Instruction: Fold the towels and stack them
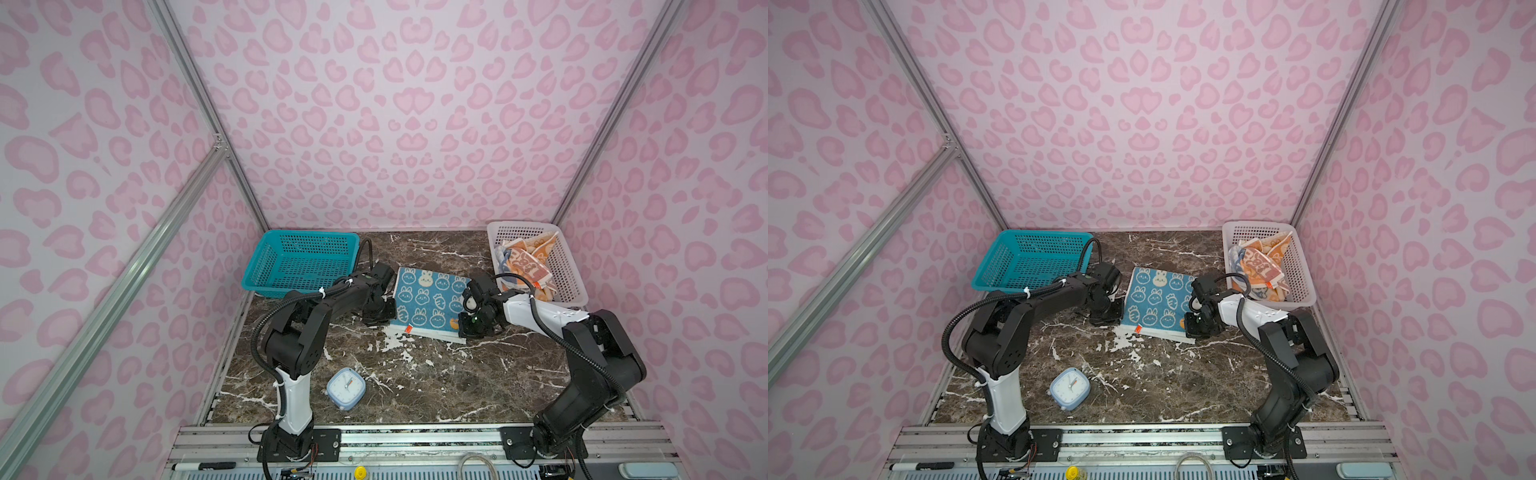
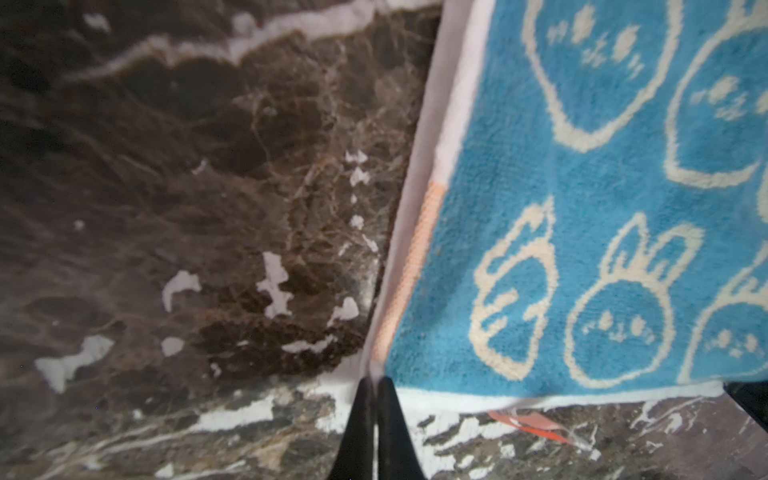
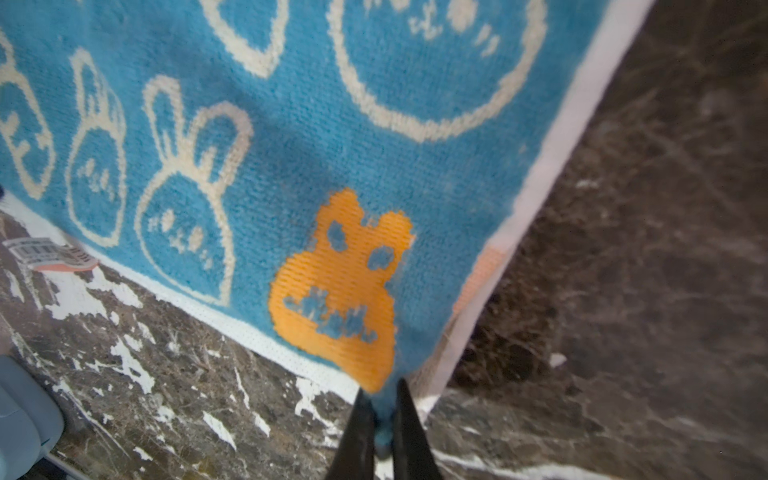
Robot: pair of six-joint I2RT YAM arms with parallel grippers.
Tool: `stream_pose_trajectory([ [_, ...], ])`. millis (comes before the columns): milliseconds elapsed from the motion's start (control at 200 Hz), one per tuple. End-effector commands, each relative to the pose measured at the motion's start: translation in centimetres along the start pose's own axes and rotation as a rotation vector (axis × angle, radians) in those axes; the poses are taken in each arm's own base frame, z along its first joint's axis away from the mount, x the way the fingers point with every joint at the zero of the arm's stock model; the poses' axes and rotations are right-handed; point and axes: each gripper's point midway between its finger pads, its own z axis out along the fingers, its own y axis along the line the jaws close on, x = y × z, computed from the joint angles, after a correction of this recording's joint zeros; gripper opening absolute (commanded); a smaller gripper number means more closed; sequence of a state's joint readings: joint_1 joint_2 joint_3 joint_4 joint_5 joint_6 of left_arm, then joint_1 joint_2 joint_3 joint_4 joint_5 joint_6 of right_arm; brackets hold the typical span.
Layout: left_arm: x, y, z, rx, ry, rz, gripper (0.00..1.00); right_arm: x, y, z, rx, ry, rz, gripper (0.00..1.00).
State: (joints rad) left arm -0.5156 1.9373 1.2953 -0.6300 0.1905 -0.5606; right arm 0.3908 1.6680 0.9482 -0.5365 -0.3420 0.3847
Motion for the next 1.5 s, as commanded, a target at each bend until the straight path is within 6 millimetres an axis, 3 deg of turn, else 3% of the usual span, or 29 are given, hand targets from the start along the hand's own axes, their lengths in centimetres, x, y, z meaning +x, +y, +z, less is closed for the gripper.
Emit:
stream_pose_trajectory([
  [0,-0.5,-0.4,-0.5,0.003,-0.014,0.007,0.07,-0.2,-0.1,-0.2,0.009,-0.009,-0.001,0.22],
  [135,-2.2,-1.9,-3.0,0.024,-0.068,0.034,0.35,-0.9,0.2,-2.0,0.025,-0.04,-0.018,0.52],
  [250,-3.8,-3.2,-5.8,0.041,-0.125,0.06,0.62,-2.4,1.1,-4.4,0.017,-0.107,-0.031,0.7],
  [305,-4.6,-3.9,-7.0,0.057,-0.151,0.072,0.87,-3.4,1.9,-5.3,-0.017,-0.142,-0.026,0.76],
  [355,-5.2,-4.7,-7.9,0.079,-0.167,0.077,1.0,-4.2,2.6,-6.0,-0.068,-0.171,-0.008,0.79],
  [535,-6.1,-7.0,-8.2,0.207,-0.148,0.032,0.98,-5.7,5.9,-5.4,-0.276,-0.198,0.048,0.85],
  [690,-6.6,-9.5,-5.6,0.385,-0.064,-0.065,0.98,-5.6,7.0,-3.3,-0.38,-0.185,0.105,0.88],
  [790,-6.7,-9.5,-4.0,0.384,-0.046,-0.079,0.98,-5.0,6.7,-1.8,-0.399,-0.164,0.128,0.89],
  [935,-5.7,-8.3,-1.0,0.345,0.011,-0.101,0.98,-3.5,5.2,0.3,-0.346,-0.114,0.134,0.9],
  [1175,-2.2,-5.0,2.0,0.261,0.079,-0.118,0.98,-1.2,2.7,2.0,-0.215,-0.042,0.076,0.9],
  [1360,0.5,-2.5,2.3,0.205,0.096,-0.149,0.98,-0.8,2.5,2.8,-0.174,-0.013,0.025,0.91],
  [1495,0.7,-2.5,1.1,0.209,0.079,-0.154,0.98,-1.4,3.5,2.6,-0.152,0.028,-0.038,0.92],
])
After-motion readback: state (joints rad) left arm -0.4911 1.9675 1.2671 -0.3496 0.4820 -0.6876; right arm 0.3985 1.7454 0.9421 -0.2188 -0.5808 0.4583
